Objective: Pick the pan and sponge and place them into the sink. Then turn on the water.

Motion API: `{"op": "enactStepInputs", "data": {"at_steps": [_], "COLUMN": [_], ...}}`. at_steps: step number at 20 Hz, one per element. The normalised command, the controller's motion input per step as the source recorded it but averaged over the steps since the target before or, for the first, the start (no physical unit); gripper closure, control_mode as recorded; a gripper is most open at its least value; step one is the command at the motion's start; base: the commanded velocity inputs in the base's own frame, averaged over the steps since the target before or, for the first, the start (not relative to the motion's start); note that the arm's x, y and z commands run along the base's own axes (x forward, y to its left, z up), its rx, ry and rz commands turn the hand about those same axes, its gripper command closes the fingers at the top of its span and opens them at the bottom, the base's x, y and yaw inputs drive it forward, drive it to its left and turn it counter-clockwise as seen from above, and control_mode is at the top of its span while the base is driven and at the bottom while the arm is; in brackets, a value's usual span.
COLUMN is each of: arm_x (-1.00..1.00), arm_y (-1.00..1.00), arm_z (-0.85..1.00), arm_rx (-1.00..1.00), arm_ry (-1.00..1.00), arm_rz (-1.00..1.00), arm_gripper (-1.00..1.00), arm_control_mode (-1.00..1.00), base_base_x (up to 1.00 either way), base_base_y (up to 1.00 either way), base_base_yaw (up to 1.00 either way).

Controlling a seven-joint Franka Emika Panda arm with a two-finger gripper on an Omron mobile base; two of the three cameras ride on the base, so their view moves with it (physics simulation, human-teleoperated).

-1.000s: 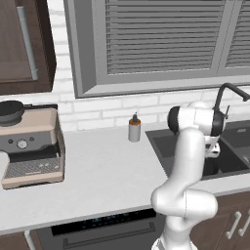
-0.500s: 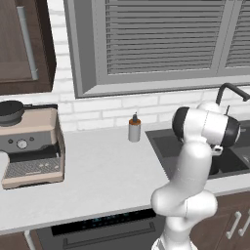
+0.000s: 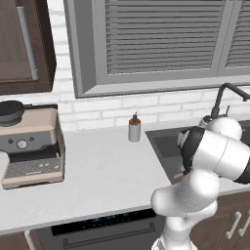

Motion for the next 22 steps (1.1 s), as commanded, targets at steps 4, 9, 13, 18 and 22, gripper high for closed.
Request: {"op": "enactStepInputs", "data": {"at_steps": [4,9,13,18,22], "arm_x": [-0.09,-0.23,-0.24,-0.26,-0.29], "arm_y": [0.23,0.19,0.25,0.36,0.54], "arm_z": [1.0,0.94,0.79,0.56,0.19], "arm_rx": [0.0,0.0,0.03,0.02,0.02], "arm_ry": [0.12,0.12,0.11,0.06,0.01], "arm_rz": [0.0,0.0,0.0,0.0,0.0], "arm_gripper": [-1.0,-1.0,-1.0,-1.0,-1.0], "arm_control_mode": [-1.0,-1.0,-1.0,-1.0,-1.0], "base_base_x": [0.0,0.0,0.0,0.0,0.0], "base_base_y": [0.0,0.0,0.0,0.0,0.0], "base_base_yaw": [0.0,0.0,0.0,0.0,0.0]}}
